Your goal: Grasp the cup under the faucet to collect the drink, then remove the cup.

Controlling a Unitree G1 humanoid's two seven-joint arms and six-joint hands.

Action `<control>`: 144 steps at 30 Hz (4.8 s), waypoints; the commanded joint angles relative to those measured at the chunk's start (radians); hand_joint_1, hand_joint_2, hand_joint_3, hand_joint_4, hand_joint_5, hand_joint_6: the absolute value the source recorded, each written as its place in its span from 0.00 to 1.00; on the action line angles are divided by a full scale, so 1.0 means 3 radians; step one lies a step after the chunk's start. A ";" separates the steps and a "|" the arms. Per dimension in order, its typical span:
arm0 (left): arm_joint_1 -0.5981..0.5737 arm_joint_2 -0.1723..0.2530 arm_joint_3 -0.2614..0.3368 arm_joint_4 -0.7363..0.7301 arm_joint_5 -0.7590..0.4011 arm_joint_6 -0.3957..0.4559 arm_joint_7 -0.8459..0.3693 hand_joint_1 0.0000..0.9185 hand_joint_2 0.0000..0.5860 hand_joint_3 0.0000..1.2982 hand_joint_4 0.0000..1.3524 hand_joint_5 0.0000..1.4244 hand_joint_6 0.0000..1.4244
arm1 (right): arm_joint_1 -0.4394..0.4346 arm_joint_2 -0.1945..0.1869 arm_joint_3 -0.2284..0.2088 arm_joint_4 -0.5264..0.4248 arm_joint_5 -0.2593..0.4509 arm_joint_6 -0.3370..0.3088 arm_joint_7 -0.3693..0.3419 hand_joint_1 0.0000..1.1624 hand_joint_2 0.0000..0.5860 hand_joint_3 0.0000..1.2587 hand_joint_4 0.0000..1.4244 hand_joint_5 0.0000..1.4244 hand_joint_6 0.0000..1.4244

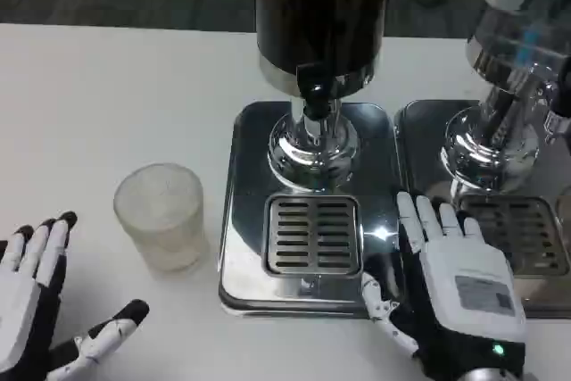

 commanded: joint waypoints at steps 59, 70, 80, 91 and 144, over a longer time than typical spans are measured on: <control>-0.1357 -0.0164 -0.0014 0.2241 -0.1205 -0.1810 -0.0172 0.00 0.00 0.00 0.00 0.00 0.00 | -0.0037 0.0183 -0.0045 0.0068 0.0097 0.0198 -0.0035 0.14 0.82 0.01 0.00 0.00 0.00; -0.1643 -0.0193 -0.0203 0.2489 -0.1143 -0.1797 -0.0179 0.02 0.00 0.00 0.00 0.00 0.00 | -0.0064 0.0200 -0.0037 0.0085 0.0102 0.0225 -0.0020 0.13 0.80 0.02 0.00 0.00 0.00; -0.1851 -0.0204 -0.0319 0.2719 -0.1148 -0.1736 -0.0199 0.11 0.00 0.00 0.00 0.00 0.00 | -0.0096 0.0216 -0.0038 0.0109 0.0116 0.0236 -0.0009 0.12 0.80 0.03 0.00 0.00 0.00; -0.1995 -0.0216 -0.0354 0.2910 -0.1148 -0.1861 -0.0135 0.13 0.00 0.00 0.00 0.02 0.00 | -0.0113 0.0232 -0.0033 0.0115 0.0117 0.0255 0.0006 0.11 0.81 0.03 0.00 0.00 0.00; -0.2120 -0.0281 -0.0447 0.3307 -0.1014 -0.2401 0.0617 0.49 0.18 0.30 0.43 0.58 0.64 | -0.0203 0.0221 -0.0070 0.0131 0.0204 0.0319 0.0123 0.09 0.83 0.07 0.00 0.00 0.00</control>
